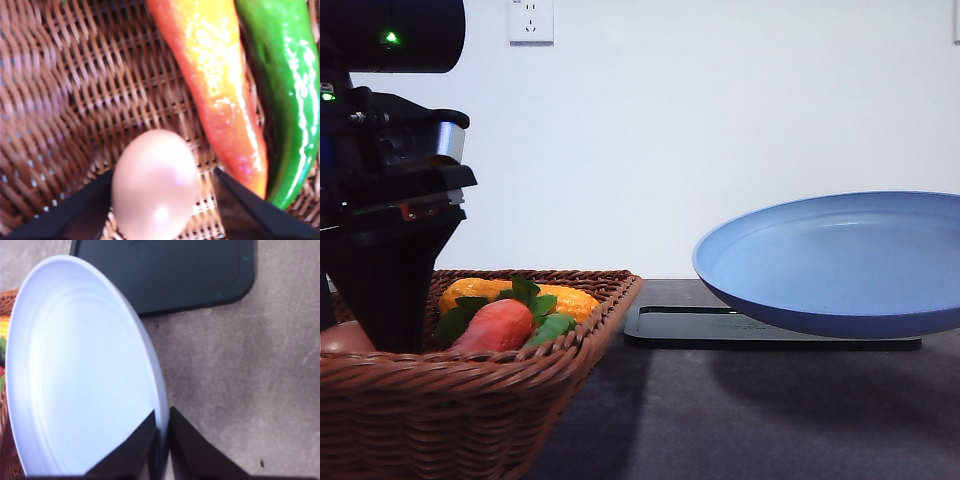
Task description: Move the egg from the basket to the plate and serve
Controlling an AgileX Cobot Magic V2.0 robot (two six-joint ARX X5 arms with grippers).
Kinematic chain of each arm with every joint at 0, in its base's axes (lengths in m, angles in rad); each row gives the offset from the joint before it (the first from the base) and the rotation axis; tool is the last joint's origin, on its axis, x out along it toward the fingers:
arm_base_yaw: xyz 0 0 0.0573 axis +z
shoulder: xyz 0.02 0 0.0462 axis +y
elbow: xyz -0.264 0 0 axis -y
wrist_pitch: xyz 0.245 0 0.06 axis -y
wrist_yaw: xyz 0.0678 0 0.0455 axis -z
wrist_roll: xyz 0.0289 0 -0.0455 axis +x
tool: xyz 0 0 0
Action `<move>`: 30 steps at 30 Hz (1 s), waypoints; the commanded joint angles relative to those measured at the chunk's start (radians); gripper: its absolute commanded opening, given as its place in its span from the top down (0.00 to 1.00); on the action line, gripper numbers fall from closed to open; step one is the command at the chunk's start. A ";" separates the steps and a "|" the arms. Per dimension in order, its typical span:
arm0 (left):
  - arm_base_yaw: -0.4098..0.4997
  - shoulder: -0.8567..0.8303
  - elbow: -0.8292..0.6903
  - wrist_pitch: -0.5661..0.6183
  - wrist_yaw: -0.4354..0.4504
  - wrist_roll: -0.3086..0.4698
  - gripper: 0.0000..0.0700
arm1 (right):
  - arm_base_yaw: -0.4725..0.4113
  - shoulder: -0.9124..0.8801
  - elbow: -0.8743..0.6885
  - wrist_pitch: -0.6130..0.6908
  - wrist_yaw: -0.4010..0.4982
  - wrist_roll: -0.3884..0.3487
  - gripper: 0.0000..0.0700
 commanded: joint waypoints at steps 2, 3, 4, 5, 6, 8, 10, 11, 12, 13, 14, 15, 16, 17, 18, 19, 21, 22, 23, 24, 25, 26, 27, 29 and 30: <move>-0.008 0.018 0.013 0.000 -0.008 0.024 0.60 | -0.001 0.003 0.011 0.013 -0.006 0.005 1.00; -0.008 0.018 0.013 0.000 -0.008 0.027 0.63 | -0.001 0.003 0.011 0.013 -0.006 0.005 1.00; -0.008 0.018 0.013 0.000 -0.008 0.030 0.65 | -0.001 0.003 0.011 0.013 -0.006 0.005 1.00; -0.008 0.018 0.013 0.000 -0.008 0.031 0.67 | -0.001 0.003 0.011 0.013 -0.006 0.005 1.00; -0.008 0.018 0.013 0.001 -0.008 0.031 0.69 | -0.001 0.003 0.011 0.013 -0.006 0.005 1.00; -0.008 0.017 0.013 0.000 -0.008 0.038 0.73 | -0.001 0.003 0.011 0.013 -0.006 0.005 1.00; -0.008 0.017 0.017 -0.002 -0.008 0.041 0.75 | -0.001 0.003 0.011 0.013 -0.007 0.005 1.00; -0.008 0.017 0.021 -0.006 -0.008 0.042 0.76 | -0.001 0.003 0.011 0.013 -0.007 0.005 1.00; -0.008 0.017 0.030 -0.013 -0.007 0.043 0.76 | -0.001 0.003 0.011 0.013 -0.007 0.005 1.00; -0.008 0.017 0.041 -0.022 -0.007 0.046 0.76 | -0.001 0.003 0.011 0.013 -0.007 0.005 1.00; -0.008 0.017 0.054 -0.032 -0.008 0.050 0.76 | -0.001 0.003 0.011 0.013 -0.008 0.006 1.00; -0.008 0.017 0.071 -0.044 -0.008 0.057 0.76 | -0.001 0.003 0.011 0.013 -0.009 0.006 1.00; -0.008 0.017 0.090 -0.057 -0.008 0.063 0.76 | -0.001 0.003 0.011 0.013 -0.011 0.005 1.00; -0.008 0.017 0.110 -0.069 -0.007 0.070 0.76 | -0.001 0.003 0.011 0.013 -0.014 0.006 1.00; -0.008 0.017 0.133 -0.083 -0.007 0.071 0.76 | -0.001 0.003 0.011 0.013 -0.015 0.006 1.00; -0.008 0.017 0.157 -0.095 -0.005 0.071 0.76 | -0.001 0.003 0.011 0.012 -0.015 0.007 1.00; -0.012 0.017 0.204 -0.111 0.007 0.071 0.76 | 0.000 0.003 0.011 0.010 -0.015 0.016 1.00; -0.017 0.017 0.228 -0.114 0.017 0.071 0.76 | 0.000 0.003 0.011 0.008 -0.015 0.024 1.00; -0.024 0.017 0.250 -0.112 0.029 0.071 0.76 | 0.000 0.003 0.011 0.005 -0.016 0.033 1.00; -0.033 0.017 0.271 -0.105 0.044 0.070 0.76 | 0.000 0.003 0.011 0.003 -0.018 0.034 1.00; -0.044 0.017 0.290 -0.094 0.057 0.067 0.76 | 0.000 0.003 0.011 0.000 -0.021 0.034 1.00; -0.057 0.017 0.306 -0.076 0.066 0.060 0.76 | 0.000 0.003 0.011 -0.002 -0.026 0.034 1.00; -0.073 0.017 0.318 -0.051 0.077 0.054 0.76 | 0.001 0.003 0.011 -0.003 -0.033 0.034 1.00; -0.113 0.017 0.332 0.015 0.098 0.050 0.76 | 0.003 0.003 0.011 -0.006 -0.045 0.035 1.00; -0.135 0.017 0.334 0.055 0.101 0.049 0.76 | 0.005 0.003 0.011 -0.009 -0.049 0.035 1.00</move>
